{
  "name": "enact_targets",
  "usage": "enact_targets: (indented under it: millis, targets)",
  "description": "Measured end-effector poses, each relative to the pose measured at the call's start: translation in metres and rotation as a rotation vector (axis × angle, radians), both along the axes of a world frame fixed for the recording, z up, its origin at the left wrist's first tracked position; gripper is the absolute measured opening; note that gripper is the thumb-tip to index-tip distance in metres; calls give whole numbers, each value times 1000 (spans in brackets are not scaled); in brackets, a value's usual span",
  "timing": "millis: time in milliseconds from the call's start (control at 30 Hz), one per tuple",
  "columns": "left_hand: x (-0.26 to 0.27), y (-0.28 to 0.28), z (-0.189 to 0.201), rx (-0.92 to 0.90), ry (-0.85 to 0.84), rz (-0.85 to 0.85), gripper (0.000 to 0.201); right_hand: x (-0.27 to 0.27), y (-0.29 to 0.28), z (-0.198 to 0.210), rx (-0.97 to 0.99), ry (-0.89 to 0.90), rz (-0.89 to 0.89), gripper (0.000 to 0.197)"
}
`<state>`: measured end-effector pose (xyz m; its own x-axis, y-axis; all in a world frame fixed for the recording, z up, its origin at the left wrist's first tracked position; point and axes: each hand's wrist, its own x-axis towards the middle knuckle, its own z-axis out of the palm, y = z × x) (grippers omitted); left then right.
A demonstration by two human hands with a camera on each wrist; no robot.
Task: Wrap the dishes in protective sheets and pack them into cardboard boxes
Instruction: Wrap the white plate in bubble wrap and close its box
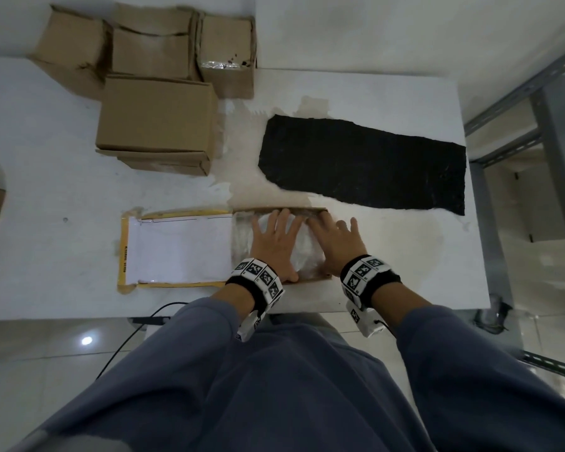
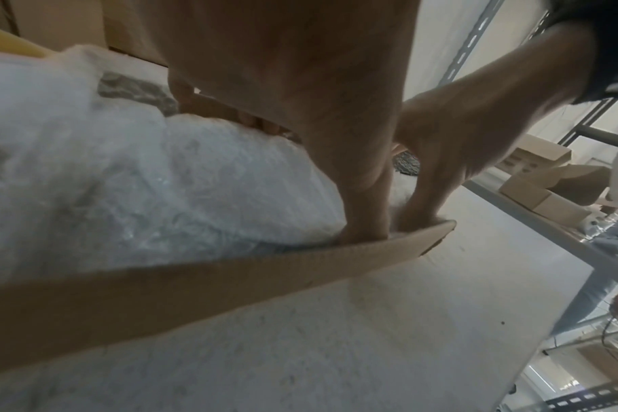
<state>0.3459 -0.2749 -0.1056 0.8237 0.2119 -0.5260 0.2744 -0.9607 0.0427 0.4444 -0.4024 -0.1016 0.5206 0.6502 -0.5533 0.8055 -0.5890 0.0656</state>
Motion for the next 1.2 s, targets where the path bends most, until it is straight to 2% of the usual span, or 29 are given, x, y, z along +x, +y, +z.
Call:
enact_targets:
  millis: [200,333,400,500,667,867,967,1033,1100,1200]
  targets:
    - [0,0,-2,-17,25,-7,124,0,0,-5,29,-20,9,102]
    - [4,0,-4,-25,57,10,125,14,-3,-1,47,180,-73,111]
    - [5,1,-3,-33,77,4,125,17,0,4,61,253,-128,103]
    - [8,-1,-3,-37,94,6,127,11,4,6,102,171,-144,90]
    - [4,-3,-10,-62,98,31,122,6,8,1,92,64,-110,83]
    - [1,-5,-20,-166,3,114,116,13,3,3,96,38,-40,90]
    - [0,-7,-25,-126,0,102,116,19,3,9,90,149,-64,94]
    - [1,-7,-25,-106,3,94,118,22,1,11,39,198,-47,104]
    - [0,-7,-27,-96,8,97,118,22,-3,11,4,170,3,112]
    - [0,-9,-30,-93,0,111,118,13,-8,5,35,76,25,109]
